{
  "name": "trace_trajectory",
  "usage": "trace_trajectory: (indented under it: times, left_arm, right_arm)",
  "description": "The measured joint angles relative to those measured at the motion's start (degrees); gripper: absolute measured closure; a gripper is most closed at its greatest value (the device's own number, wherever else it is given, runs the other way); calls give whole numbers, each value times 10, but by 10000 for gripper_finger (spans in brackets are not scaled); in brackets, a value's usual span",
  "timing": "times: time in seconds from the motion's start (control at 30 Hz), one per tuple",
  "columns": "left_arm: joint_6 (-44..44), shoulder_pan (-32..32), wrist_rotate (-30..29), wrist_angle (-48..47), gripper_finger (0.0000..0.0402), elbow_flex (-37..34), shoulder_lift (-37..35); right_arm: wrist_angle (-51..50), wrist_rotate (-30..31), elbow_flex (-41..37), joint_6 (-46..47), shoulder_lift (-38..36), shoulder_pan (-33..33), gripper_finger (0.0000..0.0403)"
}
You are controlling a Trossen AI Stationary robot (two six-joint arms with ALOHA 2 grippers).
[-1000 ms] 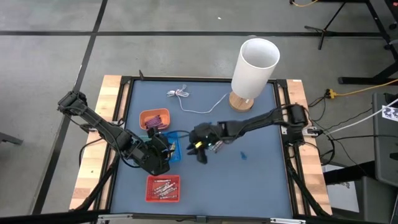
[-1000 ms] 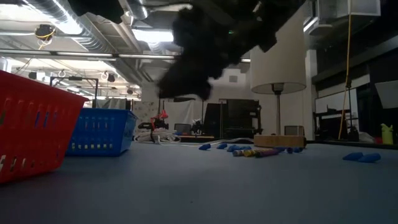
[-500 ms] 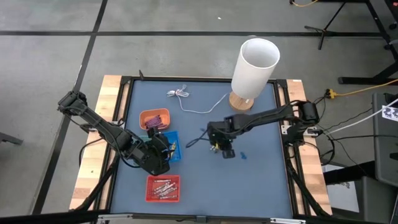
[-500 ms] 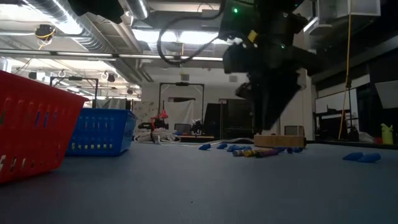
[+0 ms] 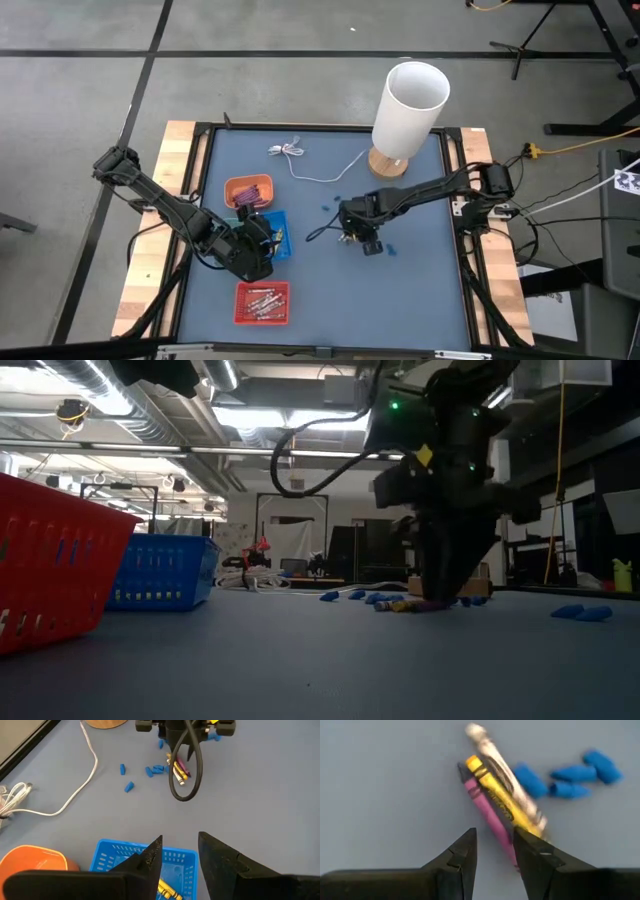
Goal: Sort crayons
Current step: Put the violet crayon into the orange bin
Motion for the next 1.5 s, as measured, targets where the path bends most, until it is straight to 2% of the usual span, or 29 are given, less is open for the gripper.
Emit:
trace_trajectory:
  times: [0.13,0.43,0.77,0.9,1.2,1.5]
  left_arm:
    - [-1,0,0,0,292,0,0]
    - [-1,0,0,0,292,0,0]
    - [-1,0,0,0,292,0,0]
    - [-1,0,0,0,292,0,0]
    - [-1,0,0,0,292,0,0]
    - [-1,0,0,0,292,0,0]
  right_arm:
    - [-1,33,-7,0,0,0,274]
    - [2,37,-21,-4,-1,0,279]
    - [-1,32,-21,-4,-1,0,366]
    - [-1,28,-21,-4,-1,0,390]
    - [-3,-9,-18,-4,0,-1,379]
    - [0,-56,23,-4,3,1,388]
